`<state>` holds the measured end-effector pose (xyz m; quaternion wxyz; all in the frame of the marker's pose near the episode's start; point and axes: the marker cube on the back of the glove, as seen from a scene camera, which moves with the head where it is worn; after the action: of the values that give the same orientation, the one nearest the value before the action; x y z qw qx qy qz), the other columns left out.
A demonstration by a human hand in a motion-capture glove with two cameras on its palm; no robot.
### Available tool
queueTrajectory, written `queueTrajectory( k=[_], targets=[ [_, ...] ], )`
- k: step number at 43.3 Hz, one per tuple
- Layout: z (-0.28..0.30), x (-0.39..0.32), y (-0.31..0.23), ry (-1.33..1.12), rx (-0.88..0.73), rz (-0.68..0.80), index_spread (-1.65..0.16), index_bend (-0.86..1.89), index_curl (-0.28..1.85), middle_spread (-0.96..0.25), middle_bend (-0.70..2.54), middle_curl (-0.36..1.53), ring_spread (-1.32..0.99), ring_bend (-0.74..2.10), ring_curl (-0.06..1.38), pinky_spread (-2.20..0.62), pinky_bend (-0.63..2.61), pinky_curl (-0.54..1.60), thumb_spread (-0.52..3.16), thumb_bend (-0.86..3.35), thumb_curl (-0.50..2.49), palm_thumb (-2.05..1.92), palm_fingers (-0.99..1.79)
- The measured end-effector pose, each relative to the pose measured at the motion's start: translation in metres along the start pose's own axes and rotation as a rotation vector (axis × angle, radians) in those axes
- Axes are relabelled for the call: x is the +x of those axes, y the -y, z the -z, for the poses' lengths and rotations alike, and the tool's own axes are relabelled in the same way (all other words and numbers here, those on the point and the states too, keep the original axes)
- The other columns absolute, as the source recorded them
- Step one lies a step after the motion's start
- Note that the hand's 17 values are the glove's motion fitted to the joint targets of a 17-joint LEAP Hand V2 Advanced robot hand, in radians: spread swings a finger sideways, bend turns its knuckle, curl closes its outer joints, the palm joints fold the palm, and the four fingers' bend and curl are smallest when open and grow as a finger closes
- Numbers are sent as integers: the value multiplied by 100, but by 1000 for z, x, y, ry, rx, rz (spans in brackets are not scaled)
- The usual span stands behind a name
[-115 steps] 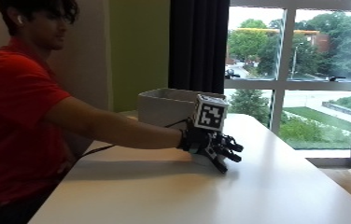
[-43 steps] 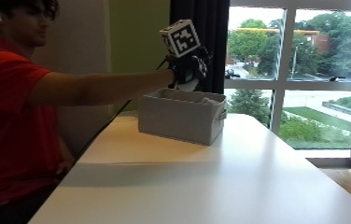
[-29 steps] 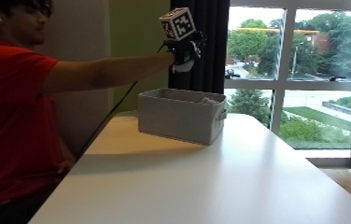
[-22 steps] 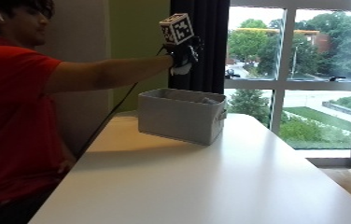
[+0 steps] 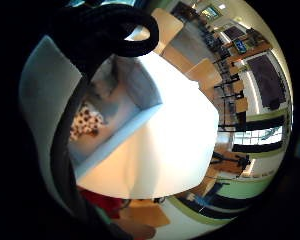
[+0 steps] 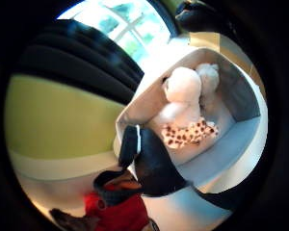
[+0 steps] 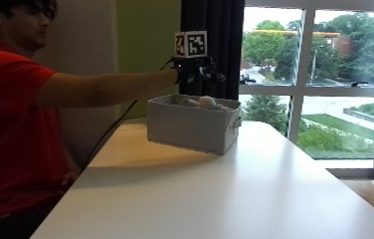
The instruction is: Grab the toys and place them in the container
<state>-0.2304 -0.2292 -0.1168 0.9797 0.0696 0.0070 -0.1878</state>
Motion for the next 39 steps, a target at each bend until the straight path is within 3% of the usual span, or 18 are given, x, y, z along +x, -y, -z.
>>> queueTrajectory(
  k=[18, 34, 39],
  targets=[
    [-26, 127, -97, -60, -48, -166, -42, 32, 54, -15, 38, 36, -14, 50, 24, 2, 88, 34, 109, -8, 43, -10, -3],
    [-57, 188, -170, -62, -103, -230, -41, 31, 51, -13, 31, 35, -14, 41, 23, 4, 78, 32, 109, -7, 32, -9, 0],
    [-70, 210, -191, -63, -120, -315, -41, 30, 50, -13, 29, 35, -14, 38, 22, 4, 76, 31, 109, -7, 30, -9, -1]
  ],
)
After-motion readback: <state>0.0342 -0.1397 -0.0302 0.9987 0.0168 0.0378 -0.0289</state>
